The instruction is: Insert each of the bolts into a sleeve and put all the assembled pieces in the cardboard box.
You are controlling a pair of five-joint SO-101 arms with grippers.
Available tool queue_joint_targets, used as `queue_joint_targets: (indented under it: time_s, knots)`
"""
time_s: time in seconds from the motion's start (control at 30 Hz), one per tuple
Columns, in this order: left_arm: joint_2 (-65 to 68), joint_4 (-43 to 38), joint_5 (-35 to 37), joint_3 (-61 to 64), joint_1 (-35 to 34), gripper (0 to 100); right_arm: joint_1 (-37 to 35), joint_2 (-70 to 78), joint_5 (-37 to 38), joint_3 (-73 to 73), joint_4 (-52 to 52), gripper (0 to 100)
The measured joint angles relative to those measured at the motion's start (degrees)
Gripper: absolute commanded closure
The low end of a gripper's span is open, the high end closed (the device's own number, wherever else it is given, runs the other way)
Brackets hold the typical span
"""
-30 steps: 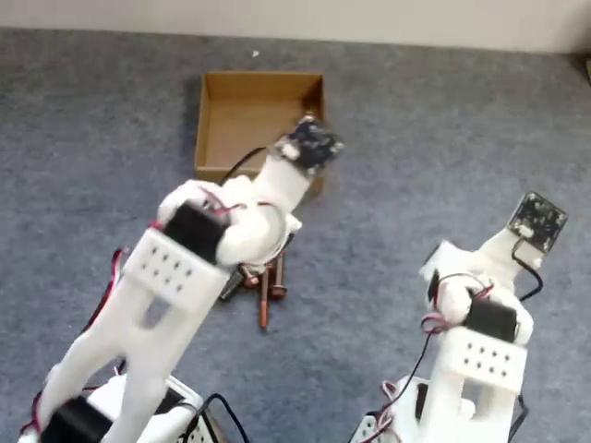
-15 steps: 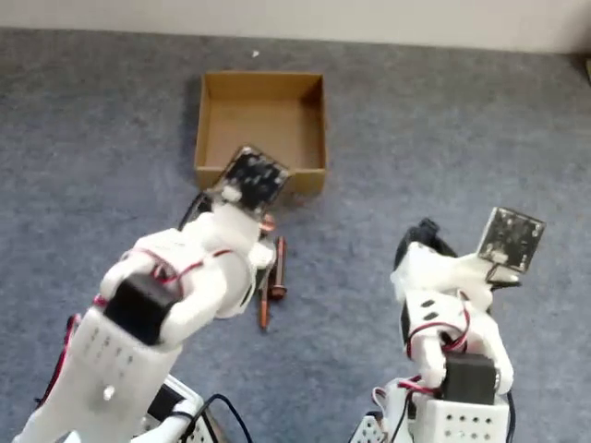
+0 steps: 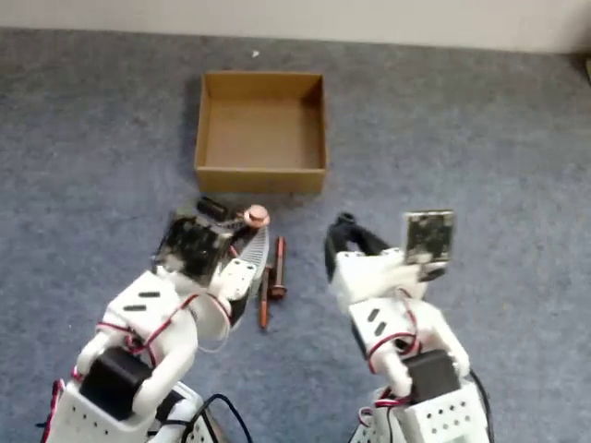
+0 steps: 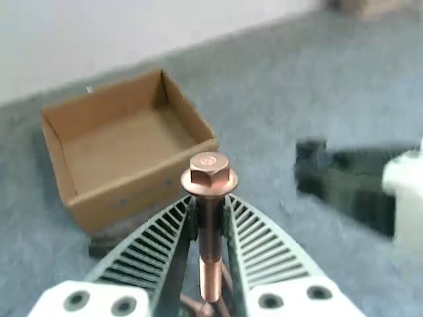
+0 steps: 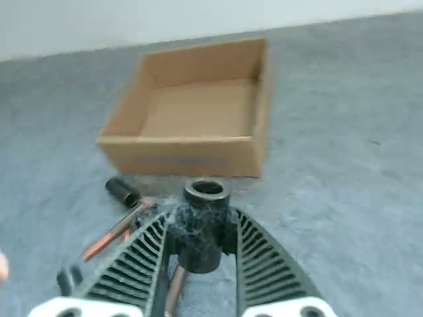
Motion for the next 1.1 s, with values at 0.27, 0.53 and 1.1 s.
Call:
queue_joint_targets:
  time_s: [0.27,0.53,1.1]
  knots:
    - [-12.2,-11.6,8.3,13.7,-9.8,99,-8.2,0.0,10.0,9.2,-12.7,99.3]
    - [-18.0,-13.1,11.1,16.1,-11.1,99,-15.3,0.0,12.9,15.0,-20.0,99.3]
    - [-18.2,-13.2,14.8,17.4,-4.4,99,-18.5,0.1,18.2,18.5,-31.0,99.3]
